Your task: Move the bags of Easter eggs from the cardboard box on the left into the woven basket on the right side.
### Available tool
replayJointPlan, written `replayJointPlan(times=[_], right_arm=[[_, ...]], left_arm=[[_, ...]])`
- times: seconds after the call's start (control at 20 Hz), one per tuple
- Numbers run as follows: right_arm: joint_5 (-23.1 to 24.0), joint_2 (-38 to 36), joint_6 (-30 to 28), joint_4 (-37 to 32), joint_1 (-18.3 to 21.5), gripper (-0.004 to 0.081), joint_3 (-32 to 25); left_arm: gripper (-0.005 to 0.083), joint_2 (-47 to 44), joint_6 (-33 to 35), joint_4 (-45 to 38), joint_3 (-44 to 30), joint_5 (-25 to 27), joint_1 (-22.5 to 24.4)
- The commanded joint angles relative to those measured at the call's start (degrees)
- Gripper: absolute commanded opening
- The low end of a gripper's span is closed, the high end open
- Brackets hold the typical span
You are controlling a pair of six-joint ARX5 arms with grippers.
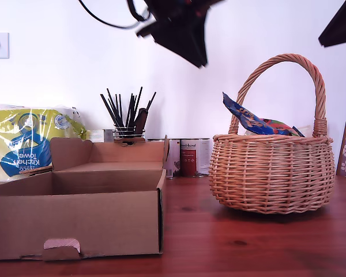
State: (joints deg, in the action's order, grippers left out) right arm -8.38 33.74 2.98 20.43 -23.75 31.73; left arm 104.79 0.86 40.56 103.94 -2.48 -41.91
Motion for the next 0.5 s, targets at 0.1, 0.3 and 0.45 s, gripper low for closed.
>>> replayJointPlan(times=[0.1,0.3,0.45], right_arm=[[0.4,1.6,1.5,-6.2,5.6,-0.0012,0.2],[-0.7,1.6,2.4,-9.1,13.4,-0.0012,0.2],[-4.9,1.3,3.1,-11.0,17.7,-0.0012,-0.4]], left_arm=[[-0.0024,-6.9,0.6,-7.5,-13.9,0.1,2.0],[-0.0024,-20.7,0.6,-21.1,-34.8,0.6,6.4],[-0.0024,-32.4,0.6,-30.0,-49.2,0.6,11.6]])
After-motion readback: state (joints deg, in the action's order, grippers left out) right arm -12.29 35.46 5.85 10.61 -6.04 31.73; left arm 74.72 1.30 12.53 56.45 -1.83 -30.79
